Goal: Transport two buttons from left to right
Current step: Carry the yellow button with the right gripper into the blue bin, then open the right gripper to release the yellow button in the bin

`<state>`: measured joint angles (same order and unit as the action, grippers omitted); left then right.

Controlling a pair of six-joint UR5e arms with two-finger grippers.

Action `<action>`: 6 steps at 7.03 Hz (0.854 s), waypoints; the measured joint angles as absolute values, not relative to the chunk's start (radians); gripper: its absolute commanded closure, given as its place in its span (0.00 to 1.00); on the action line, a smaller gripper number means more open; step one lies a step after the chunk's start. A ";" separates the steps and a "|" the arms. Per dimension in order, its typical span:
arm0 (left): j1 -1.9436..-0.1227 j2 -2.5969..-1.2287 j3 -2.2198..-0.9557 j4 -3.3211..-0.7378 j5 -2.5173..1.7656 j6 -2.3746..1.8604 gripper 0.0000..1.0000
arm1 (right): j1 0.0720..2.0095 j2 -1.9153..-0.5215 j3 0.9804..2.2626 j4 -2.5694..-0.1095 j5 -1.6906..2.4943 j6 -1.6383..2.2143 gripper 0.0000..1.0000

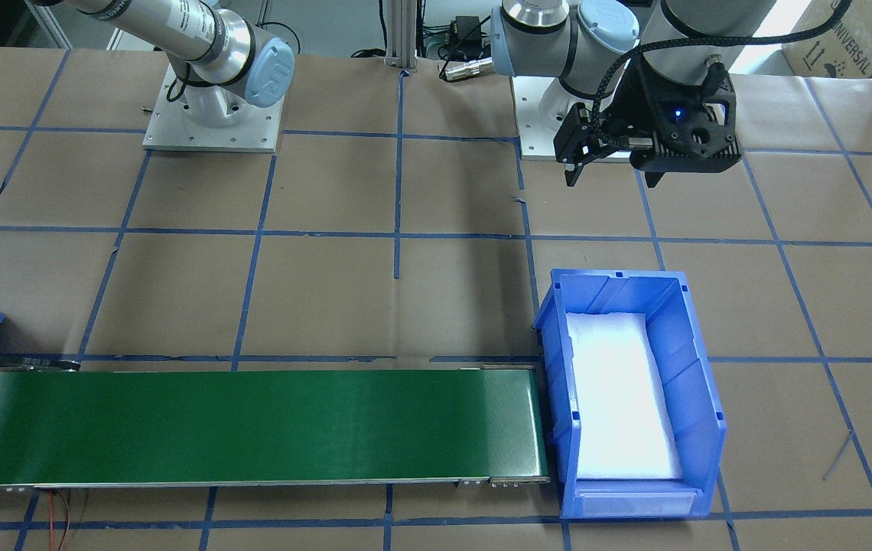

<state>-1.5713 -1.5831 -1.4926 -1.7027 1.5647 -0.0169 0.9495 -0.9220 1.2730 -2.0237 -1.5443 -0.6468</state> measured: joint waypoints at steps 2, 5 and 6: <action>-1.571 -1.583 -1.493 -1.703 1.565 -0.017 0.00 | 0.950 -0.912 1.296 -2.045 -1.534 -0.614 0.91; -1.571 -1.583 -1.492 -1.703 1.565 -0.017 0.00 | 0.950 -0.905 1.305 -2.054 -1.534 -0.601 0.88; -1.571 -1.583 -1.492 -1.703 1.565 -0.017 0.00 | 0.950 -0.904 1.306 -2.064 -1.534 -0.603 0.88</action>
